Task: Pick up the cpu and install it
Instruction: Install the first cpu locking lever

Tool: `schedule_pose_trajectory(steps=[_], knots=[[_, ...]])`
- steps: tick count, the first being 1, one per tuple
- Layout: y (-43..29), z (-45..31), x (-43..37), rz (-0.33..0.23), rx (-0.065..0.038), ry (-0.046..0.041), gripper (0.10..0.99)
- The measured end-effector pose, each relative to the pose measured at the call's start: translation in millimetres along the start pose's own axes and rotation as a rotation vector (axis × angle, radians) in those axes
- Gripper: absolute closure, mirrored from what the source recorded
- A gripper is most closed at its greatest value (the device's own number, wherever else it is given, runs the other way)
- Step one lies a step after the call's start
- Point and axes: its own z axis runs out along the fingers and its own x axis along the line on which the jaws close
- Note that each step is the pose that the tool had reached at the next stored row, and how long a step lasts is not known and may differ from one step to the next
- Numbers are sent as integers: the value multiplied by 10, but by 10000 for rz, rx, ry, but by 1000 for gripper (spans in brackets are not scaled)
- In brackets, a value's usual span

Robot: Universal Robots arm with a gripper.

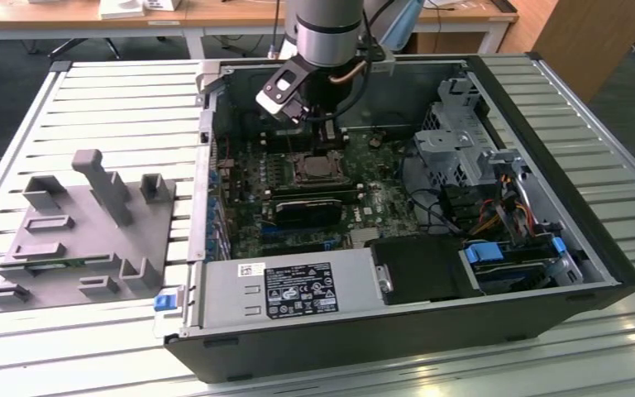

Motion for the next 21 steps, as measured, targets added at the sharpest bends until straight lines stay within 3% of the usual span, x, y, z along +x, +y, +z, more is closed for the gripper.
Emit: schedule_pose_trajectory(steps=[21], knots=[[1, -178, 1, 0, 0, 0, 980]])
